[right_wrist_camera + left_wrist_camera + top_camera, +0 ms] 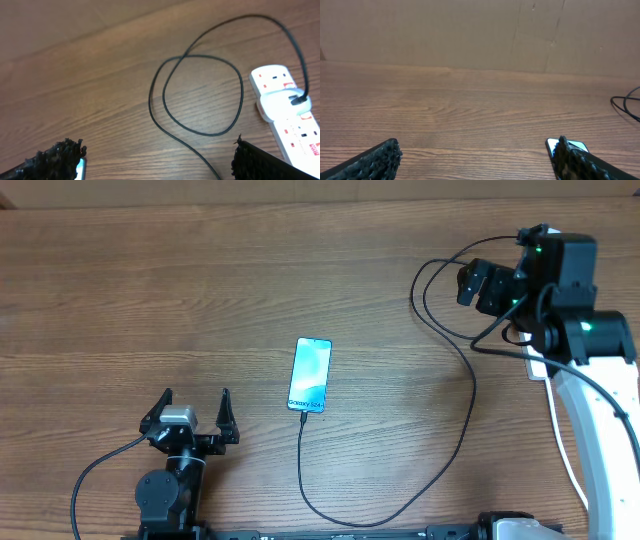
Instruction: Plug charger to phone and switch on socket
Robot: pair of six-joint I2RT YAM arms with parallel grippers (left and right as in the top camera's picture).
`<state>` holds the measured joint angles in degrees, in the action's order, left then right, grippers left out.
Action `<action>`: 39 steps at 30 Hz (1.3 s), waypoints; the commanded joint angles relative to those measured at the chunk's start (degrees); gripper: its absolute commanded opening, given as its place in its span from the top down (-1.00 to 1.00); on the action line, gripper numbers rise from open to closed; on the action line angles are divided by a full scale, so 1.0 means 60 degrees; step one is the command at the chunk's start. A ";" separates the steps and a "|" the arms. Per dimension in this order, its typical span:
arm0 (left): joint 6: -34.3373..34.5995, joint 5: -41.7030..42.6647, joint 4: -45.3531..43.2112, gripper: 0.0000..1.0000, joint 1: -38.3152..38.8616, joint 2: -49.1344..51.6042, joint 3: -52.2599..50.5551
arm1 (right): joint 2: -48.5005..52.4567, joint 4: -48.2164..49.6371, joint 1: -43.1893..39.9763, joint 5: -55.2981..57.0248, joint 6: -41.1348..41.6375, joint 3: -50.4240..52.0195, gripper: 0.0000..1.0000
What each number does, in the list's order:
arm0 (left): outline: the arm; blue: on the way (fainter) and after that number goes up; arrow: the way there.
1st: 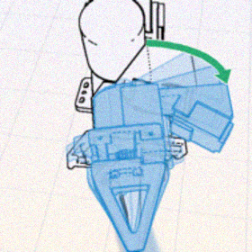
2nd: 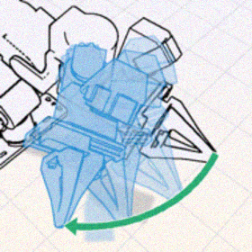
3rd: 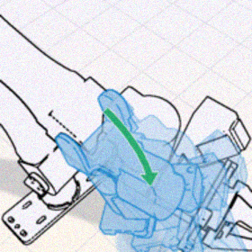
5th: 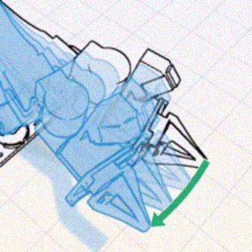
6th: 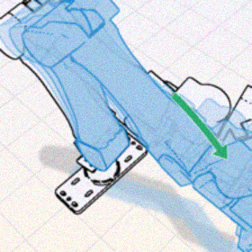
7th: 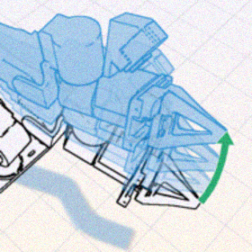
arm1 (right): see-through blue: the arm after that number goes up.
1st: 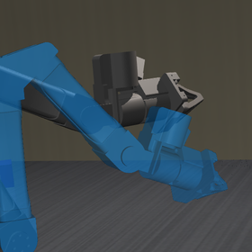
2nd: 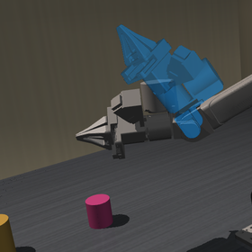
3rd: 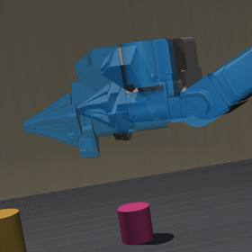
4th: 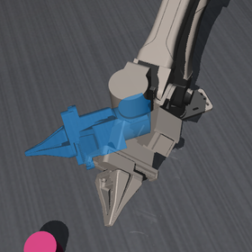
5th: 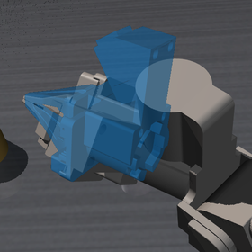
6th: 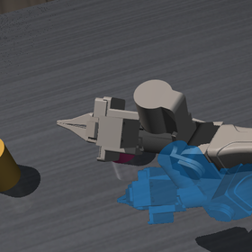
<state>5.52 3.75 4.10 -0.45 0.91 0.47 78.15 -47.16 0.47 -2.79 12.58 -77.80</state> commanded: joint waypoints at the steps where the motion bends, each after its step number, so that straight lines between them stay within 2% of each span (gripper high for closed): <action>1: -0.0215 -0.0157 0.0036 -0.99 0.0044 -0.0109 -0.0033 | -0.0419 0.0051 0.0036 -0.0055 -0.0044 -0.0189 -0.99; 33: -0.0215 -0.0160 0.0036 -0.99 0.0044 -0.0109 -0.0033 | -0.0415 0.0047 0.0036 -0.0055 -0.0044 -0.0146 -1.00; 39: -0.0215 -0.0160 0.0036 -0.99 0.0044 -0.0109 -0.0033 | -0.0412 0.0040 0.0036 -0.0055 -0.0044 0.0353 -1.00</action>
<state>5.52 3.75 4.10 -0.45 0.91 0.47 75.81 -47.11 0.47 -2.79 12.60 -77.30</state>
